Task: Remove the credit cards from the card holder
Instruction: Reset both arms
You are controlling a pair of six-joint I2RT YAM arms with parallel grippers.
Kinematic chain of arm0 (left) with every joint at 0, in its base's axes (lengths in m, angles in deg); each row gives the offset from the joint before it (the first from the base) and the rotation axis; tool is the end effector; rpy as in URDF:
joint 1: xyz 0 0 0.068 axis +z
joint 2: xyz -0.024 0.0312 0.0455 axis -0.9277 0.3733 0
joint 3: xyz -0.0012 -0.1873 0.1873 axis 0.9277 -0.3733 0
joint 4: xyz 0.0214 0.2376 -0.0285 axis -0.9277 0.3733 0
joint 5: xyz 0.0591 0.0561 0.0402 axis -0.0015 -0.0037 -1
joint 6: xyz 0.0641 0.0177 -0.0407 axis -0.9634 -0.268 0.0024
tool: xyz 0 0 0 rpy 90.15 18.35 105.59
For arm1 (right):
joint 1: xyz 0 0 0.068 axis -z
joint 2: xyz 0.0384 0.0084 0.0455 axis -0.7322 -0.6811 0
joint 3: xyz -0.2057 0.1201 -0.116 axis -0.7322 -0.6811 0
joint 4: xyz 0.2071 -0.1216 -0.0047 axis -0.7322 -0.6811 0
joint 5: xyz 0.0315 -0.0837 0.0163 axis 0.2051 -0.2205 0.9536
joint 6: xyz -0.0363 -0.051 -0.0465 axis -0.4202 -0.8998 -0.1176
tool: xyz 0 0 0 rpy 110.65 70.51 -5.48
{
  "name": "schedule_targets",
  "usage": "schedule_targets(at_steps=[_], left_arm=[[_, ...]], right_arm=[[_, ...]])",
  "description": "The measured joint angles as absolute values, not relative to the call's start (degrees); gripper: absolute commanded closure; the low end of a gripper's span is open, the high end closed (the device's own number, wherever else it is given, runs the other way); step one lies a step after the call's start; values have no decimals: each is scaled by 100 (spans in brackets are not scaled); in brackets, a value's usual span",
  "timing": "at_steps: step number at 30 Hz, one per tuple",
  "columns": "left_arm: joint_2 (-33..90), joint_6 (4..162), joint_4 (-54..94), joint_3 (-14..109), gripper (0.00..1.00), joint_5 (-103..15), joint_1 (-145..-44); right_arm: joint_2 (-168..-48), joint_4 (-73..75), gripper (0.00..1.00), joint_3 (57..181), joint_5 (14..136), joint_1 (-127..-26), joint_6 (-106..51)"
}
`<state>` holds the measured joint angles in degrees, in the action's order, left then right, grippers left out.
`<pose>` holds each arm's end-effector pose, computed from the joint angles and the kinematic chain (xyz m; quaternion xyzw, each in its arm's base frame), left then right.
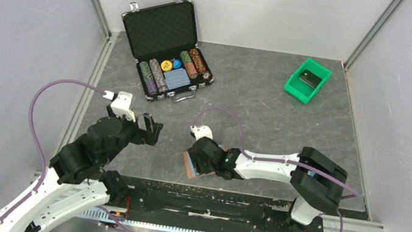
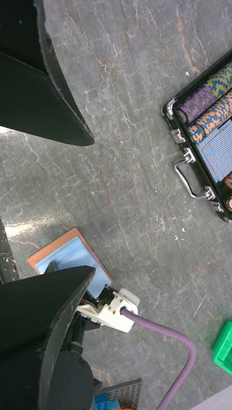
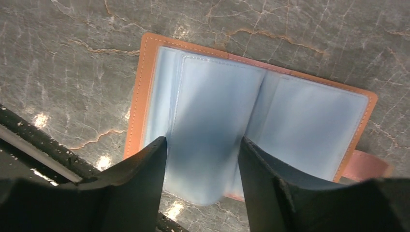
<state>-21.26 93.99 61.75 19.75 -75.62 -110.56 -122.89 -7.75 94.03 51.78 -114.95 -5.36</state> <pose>0.0966 -0.0530 0.3048 0.0308 0.8146 -0.1575 0.5573 0.1393 0.2960 0.1407 -0.2740 0.9033 0.1452 0.2965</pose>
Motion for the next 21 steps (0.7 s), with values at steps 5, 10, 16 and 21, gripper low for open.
schedule_targets(at_steps=[5,10,16,21], left_arm=[[-2124,9401,6175,1975,0,-7602,-11058],[-2121,9401,6173,1962,0,-7602,-11056],[-2115,9401,6175,1896,0,-7602,-11058],[-2003,9403,6175,1885,0,-7597,-11056]], right_arm=[[-12326,-751,64,9401,5066,-11512,-451],[-12319,-740,68,9401,5051,-11512,-340],[-12219,-653,63,9318,5093,-11488,-195],[-11970,-655,43,9209,5176,-11394,-66]])
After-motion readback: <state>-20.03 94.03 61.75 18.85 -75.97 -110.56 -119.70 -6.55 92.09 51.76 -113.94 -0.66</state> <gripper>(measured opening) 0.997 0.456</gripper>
